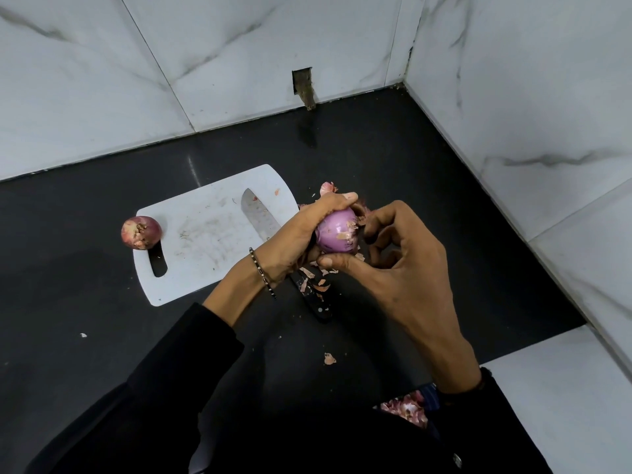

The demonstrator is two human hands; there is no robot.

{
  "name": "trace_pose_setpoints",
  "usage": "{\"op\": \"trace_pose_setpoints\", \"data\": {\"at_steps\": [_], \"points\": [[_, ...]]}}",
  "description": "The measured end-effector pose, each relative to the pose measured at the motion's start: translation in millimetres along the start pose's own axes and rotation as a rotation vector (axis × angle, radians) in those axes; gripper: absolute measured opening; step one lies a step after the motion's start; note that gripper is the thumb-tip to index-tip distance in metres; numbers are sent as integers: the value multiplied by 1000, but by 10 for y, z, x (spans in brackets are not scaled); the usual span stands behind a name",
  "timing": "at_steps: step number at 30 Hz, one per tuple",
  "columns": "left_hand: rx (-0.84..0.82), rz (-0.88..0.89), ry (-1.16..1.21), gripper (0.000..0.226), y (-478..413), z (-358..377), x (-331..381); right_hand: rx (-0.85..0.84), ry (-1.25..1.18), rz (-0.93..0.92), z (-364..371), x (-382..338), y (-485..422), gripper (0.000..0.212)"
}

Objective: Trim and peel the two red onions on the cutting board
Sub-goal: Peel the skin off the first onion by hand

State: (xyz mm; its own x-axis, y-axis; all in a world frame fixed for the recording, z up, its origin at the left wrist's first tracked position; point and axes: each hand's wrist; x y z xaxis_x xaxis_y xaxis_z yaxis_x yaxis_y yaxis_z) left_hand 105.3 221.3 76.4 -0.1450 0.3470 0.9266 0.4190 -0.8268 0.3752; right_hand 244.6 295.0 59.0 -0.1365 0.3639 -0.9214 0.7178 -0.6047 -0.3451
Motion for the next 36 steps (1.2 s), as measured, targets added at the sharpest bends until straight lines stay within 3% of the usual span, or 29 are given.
{"op": "trace_pose_setpoints", "data": {"at_steps": [6,14,21,29,36], "points": [[-25,6,-23,28,-2,-4,-18,-32,3,-19,-9,-15,1,51],[-37,11,-127,33,22,-6,11,-40,31,-63,-15,-18,9,46],[-16,-11,-89,60,19,0,19,-9,61,-51,19,2,52,39],[-4,-26,-44,30,13,-5,-12,6,20,-28,22,-23,27,53],[-62,-32,-71,32,34,-33,-14,-19,34,-54,30,-21,29,48]]}}
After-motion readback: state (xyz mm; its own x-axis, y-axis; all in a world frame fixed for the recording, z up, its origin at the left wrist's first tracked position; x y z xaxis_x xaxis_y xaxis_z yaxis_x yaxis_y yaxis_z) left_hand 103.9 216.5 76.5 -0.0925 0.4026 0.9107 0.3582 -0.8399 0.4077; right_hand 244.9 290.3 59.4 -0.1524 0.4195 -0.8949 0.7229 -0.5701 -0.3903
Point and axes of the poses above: each hand's wrist, its own y-axis away from the middle knuckle, its own z-axis out of the palm, x = y × z, and after that the axes turned 14 degrees about -y, right-handed
